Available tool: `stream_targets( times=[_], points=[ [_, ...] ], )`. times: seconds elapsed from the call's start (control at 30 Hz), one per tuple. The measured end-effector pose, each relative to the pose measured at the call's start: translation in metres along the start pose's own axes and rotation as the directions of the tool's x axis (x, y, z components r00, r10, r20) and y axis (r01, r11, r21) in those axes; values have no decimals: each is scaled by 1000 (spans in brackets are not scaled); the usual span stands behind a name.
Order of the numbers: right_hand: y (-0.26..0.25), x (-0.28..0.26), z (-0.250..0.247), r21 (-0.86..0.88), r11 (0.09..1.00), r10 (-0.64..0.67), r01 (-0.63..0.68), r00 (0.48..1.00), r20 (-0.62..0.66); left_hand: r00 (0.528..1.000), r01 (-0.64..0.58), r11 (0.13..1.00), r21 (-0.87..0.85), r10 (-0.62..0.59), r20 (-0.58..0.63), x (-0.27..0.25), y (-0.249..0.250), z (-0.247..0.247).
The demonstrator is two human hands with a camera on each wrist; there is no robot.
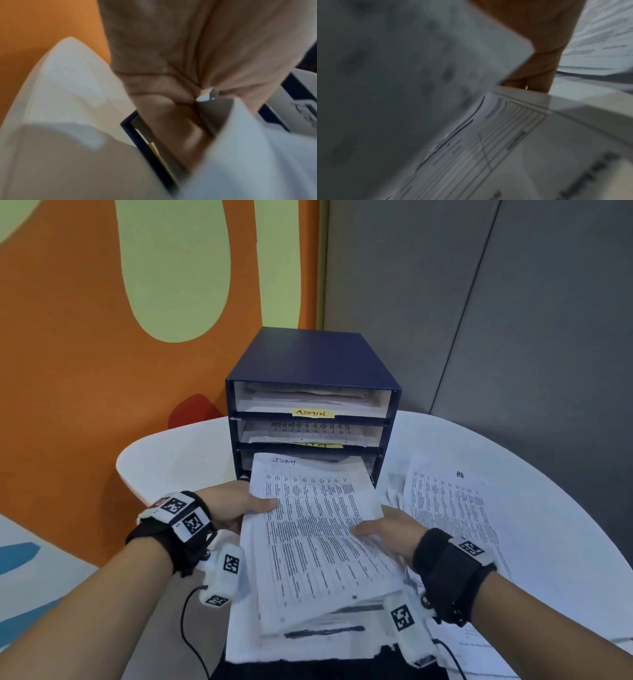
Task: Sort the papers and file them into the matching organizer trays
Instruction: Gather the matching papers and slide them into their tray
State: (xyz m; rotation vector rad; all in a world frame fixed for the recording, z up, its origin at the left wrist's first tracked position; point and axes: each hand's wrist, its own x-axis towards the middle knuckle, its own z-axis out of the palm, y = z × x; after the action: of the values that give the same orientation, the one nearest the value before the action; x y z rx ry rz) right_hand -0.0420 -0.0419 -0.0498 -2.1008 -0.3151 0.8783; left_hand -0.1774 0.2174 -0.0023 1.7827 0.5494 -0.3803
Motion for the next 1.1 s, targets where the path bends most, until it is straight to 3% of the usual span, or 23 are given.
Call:
stream_targets(
  times=[0.13,0.23,0.3,0.4,0.5,0.57,0.7,0.8,0.87,1.0,1.1],
  points=[
    [-2,-17,-3,283,959,-26,-8,993,117,994,-83,964,-253,97,43,0,-2,-6],
    [11,-9,-5,316,949,-21,-19,992,124,995,-76,870,-487,100,24,2,-2,-14],
    [14,-7,-6,338,940,-75,41,993,88,995,-93,831,-549,89,-35,5,-1,-16],
    [-2,-16,-5,389,914,-115,113,993,-19,994,-94,875,-474,52,-100,9,0,-13],
    [-16,-9,-8,361,920,-99,149,983,-153,996,-18,979,-203,34,78,6,0,-6],
    [-24,-2,-11,324,939,-58,116,981,-184,994,-20,996,-86,30,108,5,0,-4],
    [-32,-3,-13,397,918,45,9,991,-127,995,-70,993,-93,63,-79,11,2,-8],
    [-33,-9,-8,498,862,131,-99,991,-31,943,-78,977,-200,8,-332,37,-11,-18],
    [-37,-4,-5,502,860,147,-97,987,-61,924,-116,918,-379,-41,-381,38,-4,-10],
    [-55,13,7,613,790,107,15,981,-162,956,-146,787,-599,-43,-290,20,11,10],
    [-69,23,18,786,605,50,129,979,-200,946,-265,627,-733,23,-323,17,9,5]
  ],
)
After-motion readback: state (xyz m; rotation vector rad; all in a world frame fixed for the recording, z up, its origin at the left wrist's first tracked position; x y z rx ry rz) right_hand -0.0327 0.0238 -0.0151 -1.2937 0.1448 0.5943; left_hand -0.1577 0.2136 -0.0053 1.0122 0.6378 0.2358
